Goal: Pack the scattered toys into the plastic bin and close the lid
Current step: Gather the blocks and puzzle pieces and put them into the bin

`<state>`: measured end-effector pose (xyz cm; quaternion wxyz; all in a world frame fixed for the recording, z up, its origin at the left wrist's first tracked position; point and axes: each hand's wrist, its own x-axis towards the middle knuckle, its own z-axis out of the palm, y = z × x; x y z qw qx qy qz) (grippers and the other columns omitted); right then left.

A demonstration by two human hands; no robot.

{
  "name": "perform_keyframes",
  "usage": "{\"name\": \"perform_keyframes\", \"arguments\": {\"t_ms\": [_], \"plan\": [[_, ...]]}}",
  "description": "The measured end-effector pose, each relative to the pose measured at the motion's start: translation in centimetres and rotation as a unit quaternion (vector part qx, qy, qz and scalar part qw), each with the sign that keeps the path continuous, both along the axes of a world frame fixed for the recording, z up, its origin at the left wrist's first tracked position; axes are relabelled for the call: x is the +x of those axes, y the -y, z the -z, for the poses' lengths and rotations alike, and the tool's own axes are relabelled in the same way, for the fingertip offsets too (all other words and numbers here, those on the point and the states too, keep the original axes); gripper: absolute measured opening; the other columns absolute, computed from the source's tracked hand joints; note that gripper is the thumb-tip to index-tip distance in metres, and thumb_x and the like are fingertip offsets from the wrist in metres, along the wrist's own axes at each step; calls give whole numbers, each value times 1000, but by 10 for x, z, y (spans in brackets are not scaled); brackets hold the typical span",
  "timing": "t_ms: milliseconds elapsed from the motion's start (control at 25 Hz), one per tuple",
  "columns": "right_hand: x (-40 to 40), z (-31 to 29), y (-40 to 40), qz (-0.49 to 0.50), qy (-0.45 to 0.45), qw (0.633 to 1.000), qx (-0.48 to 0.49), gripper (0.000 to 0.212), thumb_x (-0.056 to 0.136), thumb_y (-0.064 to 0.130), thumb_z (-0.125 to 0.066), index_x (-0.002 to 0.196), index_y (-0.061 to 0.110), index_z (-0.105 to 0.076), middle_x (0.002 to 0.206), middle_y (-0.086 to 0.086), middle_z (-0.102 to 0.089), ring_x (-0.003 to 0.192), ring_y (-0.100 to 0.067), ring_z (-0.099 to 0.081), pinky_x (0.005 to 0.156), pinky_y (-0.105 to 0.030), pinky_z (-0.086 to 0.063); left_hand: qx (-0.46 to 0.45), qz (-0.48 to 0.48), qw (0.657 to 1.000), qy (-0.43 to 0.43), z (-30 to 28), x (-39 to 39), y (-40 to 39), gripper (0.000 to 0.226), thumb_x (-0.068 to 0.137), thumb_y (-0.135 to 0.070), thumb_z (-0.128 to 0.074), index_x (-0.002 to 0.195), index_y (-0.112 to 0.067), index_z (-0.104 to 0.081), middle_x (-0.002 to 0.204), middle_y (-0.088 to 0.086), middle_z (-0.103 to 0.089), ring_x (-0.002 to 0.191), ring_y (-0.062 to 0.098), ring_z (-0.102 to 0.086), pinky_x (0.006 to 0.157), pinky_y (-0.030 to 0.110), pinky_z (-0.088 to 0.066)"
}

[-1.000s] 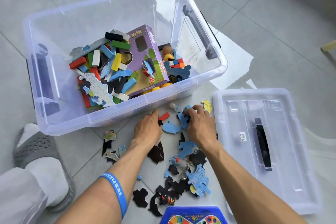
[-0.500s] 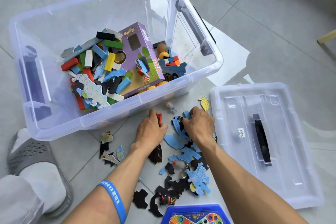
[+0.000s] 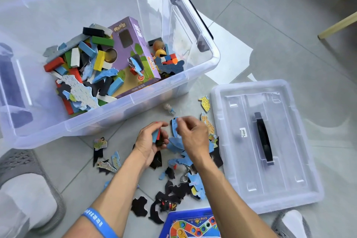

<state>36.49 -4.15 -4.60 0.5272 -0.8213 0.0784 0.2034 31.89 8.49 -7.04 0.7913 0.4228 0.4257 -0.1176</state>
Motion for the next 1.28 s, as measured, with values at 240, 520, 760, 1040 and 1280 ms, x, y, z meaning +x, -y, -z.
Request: {"name": "perform_keyframes", "arguments": {"t_ms": [240,520,760,1040,1280], "plan": [[13,16,54,-76,13,935,-346,15,87,32,-57,91,20,-64,85,-4,-69,80,-27,-63,68,-35,-52,-59,-107,992,-30,1,-2,5,20,88,-17,-49,69,-13,-54,62,7,-53,40,14,-45,37,17,-33],[-3,21,24,-105,70,920,-371,19,86,33,-61,92,16,-65,88,-6,-69,89,-28,-57,78,-39,-46,26,-90,995,-23,-3,-5,11,18,86,-15,-66,73,-16,-54,47,0,-42,34,11,-33,35,16,-25],[0,-2,51,217,-135,943,215,20,79,2,-53,89,13,-66,60,-1,-60,55,-20,-60,55,-30,-53,-46,-124,990,-46,-8,-20,26,8,86,-21,-63,81,-15,-62,57,2,-56,44,13,-48,39,18,-39],[-24,-6,104,166,-144,975,-40,9,73,21,-61,80,17,-64,76,-2,-59,54,-13,-51,48,-25,-40,-8,-87,995,-54,-21,-50,33,6,86,-17,-63,83,-13,-61,54,2,-52,38,12,-43,36,17,-35],[-92,1,85,-94,-47,967,-230,52,82,20,-58,134,27,-54,108,-1,-70,94,-19,-63,79,-29,-46,42,-96,989,-102,-66,-83,7,15,91,-21,-59,78,-15,-59,46,-2,-42,35,9,-37,36,14,-29]]}}
